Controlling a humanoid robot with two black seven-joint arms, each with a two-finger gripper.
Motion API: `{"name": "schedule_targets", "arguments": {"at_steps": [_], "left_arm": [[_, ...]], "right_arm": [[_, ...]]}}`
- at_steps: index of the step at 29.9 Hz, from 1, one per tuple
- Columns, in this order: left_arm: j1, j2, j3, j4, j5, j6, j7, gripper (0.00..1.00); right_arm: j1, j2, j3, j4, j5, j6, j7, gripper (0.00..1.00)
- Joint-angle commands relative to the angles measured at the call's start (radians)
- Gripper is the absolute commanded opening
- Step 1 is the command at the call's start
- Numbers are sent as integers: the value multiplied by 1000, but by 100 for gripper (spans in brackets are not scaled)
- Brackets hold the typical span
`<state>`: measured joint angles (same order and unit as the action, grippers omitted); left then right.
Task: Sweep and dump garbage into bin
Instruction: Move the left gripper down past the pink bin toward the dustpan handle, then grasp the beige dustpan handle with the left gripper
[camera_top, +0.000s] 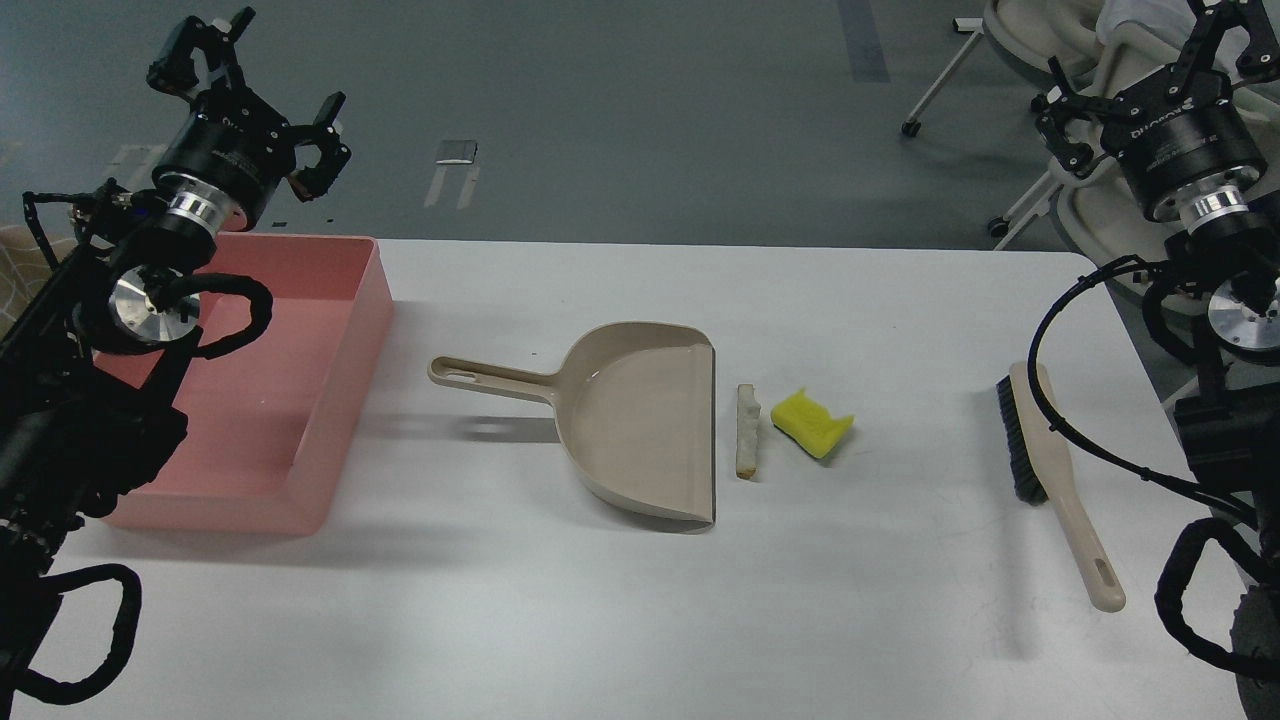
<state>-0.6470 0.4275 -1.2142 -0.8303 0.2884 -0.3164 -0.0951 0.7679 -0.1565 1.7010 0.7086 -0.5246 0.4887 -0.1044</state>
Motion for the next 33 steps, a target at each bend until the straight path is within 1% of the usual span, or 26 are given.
{"name": "schedule_targets", "arguments": {"at_steps": [1,2,4,5,8,10,12,13,14,16,19,21,25,27,29,31,33], "left_arm": [[4,-1,9,-16,3,11,0,98],[7,-3,9,-30,3,11,0,98],[30,2,25,-122,3,13,2,98],[47,11,36,-148,3,13,2,98],[125,40,45,-239,3,13,3,98],[183,80,50,-318,3,8,-3,98],[211,95,39,-366,3,8,-3,98],[246,114,35,-422,3,11,-5,98],[263,125,32,-453,2,11,-5,98],[346,183,27,-577,2,14,-3,98],[406,218,24,-644,2,23,-3,98],[475,249,9,-717,2,33,-2,98],[573,290,-7,-808,6,30,-6,98],[644,309,-7,-887,47,33,-8,98],[682,306,-5,-923,121,46,-8,97],[704,300,4,-934,169,68,-8,97],[722,292,21,-934,233,108,-2,95]], "right_arm": [[-2,-2,0,0,0,0,0,100],[-2,-2,0,0,0,0,0,100],[-4,-2,0,3,0,0,0,100],[-6,-2,0,3,0,0,0,100],[-13,-3,0,3,0,0,0,100],[-24,-5,0,5,0,0,0,100],[-32,-5,0,6,0,0,0,100],[-39,-5,0,15,0,0,0,100],[-44,-5,0,20,0,0,0,100],[-59,-8,0,40,0,0,0,100],[-67,-9,0,48,0,0,0,100],[-70,-11,0,48,0,0,0,100],[-79,-11,0,49,0,0,0,100],[-87,-12,0,48,0,0,0,100],[-91,-12,2,49,0,0,0,100],[-94,-11,0,49,0,0,0,100],[-98,-12,0,49,0,0,0,100]]}}
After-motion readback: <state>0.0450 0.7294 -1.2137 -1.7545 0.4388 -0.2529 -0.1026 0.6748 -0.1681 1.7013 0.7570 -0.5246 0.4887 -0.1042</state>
